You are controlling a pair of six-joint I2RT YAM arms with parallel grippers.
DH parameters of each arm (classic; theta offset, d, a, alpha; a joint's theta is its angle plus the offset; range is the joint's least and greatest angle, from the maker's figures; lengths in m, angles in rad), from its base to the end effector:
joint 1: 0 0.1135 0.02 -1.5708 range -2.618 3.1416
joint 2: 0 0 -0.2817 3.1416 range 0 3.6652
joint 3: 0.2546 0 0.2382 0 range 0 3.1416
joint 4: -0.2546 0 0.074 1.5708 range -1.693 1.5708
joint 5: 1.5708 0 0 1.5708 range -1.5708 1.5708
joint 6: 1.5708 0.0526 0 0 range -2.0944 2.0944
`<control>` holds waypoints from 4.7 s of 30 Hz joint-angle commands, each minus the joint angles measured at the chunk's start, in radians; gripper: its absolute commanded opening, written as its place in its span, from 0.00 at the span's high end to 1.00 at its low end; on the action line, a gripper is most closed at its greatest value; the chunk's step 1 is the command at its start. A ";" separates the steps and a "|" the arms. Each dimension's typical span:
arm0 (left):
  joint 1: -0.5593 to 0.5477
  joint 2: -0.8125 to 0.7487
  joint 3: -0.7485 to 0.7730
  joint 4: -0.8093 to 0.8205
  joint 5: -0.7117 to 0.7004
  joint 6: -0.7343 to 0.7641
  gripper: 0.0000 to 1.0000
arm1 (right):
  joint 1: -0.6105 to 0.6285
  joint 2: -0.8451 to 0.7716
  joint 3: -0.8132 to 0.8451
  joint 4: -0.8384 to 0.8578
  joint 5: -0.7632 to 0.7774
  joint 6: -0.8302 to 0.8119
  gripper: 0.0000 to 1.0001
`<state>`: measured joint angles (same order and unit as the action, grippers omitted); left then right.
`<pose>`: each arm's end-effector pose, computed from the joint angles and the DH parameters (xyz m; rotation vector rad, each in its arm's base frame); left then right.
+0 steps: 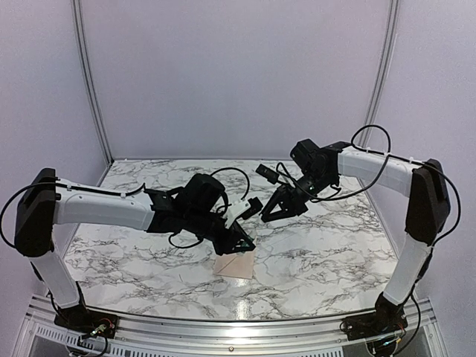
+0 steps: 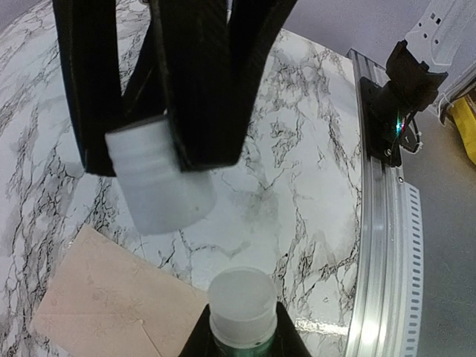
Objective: Place the letter into the envelope and seal it
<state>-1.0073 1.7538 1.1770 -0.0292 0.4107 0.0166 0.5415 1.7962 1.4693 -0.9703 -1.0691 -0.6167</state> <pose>0.1947 -0.3474 0.2455 1.3376 1.8712 -0.9882 0.2739 0.2186 0.2753 -1.5191 1.9556 1.4474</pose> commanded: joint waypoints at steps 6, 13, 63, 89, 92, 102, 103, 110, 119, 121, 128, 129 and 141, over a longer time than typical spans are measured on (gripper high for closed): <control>-0.005 0.018 0.036 -0.019 0.008 0.023 1.00 | 0.040 0.000 0.004 0.001 -0.009 0.015 0.92; -0.005 0.026 0.053 -0.018 0.009 0.023 1.00 | 0.053 0.003 -0.004 0.009 -0.001 0.020 0.92; 0.007 0.029 0.065 0.064 -0.158 -0.067 1.00 | 0.108 -0.059 -0.078 0.032 0.063 0.010 0.91; -0.004 -0.007 0.012 0.141 -0.229 -0.026 1.00 | 0.084 -0.060 -0.002 0.049 0.222 0.079 0.74; -0.001 -0.020 -0.028 0.132 -0.237 -0.025 1.00 | -0.009 -0.129 0.044 -0.006 0.152 0.026 0.57; 0.003 -0.110 -0.112 0.231 -0.142 -0.073 1.00 | -0.147 -0.296 -0.016 0.131 0.154 0.016 0.04; 0.003 -0.119 -0.115 0.250 -0.124 -0.085 1.00 | -0.150 -0.306 -0.048 0.182 0.109 0.029 0.02; 0.002 -0.158 -0.148 0.406 -0.029 -0.169 1.00 | -0.136 -0.316 -0.243 0.532 -0.236 0.192 0.01; 0.000 -0.138 -0.160 0.524 -0.006 -0.226 1.00 | 0.017 -0.314 -0.264 0.672 -0.220 0.335 0.23; -0.002 -0.128 -0.157 0.541 0.001 -0.229 1.00 | 0.032 -0.297 -0.261 0.694 -0.233 0.366 0.28; -0.004 -0.115 -0.148 0.567 0.009 -0.227 1.00 | 0.056 -0.249 -0.260 0.806 -0.264 0.499 0.45; -0.004 -0.115 -0.148 0.568 0.008 -0.227 1.00 | 0.057 -0.242 -0.258 0.808 -0.268 0.508 0.46; -0.004 -0.071 -0.103 0.573 0.010 -0.217 1.00 | 0.061 -0.211 -0.270 0.870 -0.277 0.580 0.77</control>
<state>-1.0077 1.6630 1.0317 0.5095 0.4126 -0.2020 0.5930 1.5723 1.2003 -0.1364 -1.3247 -0.0666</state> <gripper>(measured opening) 0.165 0.255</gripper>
